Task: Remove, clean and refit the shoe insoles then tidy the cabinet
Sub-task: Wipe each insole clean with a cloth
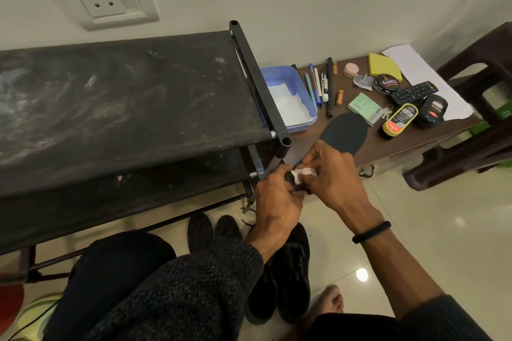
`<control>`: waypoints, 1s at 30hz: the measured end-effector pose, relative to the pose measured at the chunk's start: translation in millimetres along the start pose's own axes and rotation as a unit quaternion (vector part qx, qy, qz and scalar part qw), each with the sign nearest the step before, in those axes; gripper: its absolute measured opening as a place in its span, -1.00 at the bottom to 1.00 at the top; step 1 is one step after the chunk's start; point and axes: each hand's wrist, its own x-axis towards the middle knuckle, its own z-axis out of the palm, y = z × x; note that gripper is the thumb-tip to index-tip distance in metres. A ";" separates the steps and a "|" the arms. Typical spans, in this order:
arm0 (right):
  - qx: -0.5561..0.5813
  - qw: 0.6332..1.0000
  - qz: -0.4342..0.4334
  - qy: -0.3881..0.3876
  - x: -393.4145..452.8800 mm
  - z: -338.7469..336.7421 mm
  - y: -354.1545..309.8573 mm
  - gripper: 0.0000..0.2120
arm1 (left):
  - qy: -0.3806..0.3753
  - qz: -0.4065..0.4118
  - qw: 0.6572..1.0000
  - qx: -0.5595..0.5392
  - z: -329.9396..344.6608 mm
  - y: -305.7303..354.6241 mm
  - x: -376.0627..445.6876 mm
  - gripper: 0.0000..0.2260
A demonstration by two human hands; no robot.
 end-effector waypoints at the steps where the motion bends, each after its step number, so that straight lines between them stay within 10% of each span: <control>1: -0.003 0.999 0.011 0.034 1.7 3.1 2.0 -0.68 | -0.001 -0.003 1.000 0.007 0.5 -0.2 -0.1 -0.53; 6: -0.024 0.994 0.018 0.106 8.3 14.9 0.4 -0.70 | 0.006 -0.009 0.999 0.045 2.2 0.2 -3.0 -0.44; 18: -0.021 0.994 -0.041 -0.096 -1.9 -9.9 -6.7 -0.68 | 0.010 0.033 0.987 0.155 -1.1 2.7 -7.5 -0.53; 30: -0.030 0.995 0.045 -0.084 -3.6 -36.6 20.7 -0.66 | -0.024 0.020 0.964 0.265 -4.0 -8.6 4.7 -0.30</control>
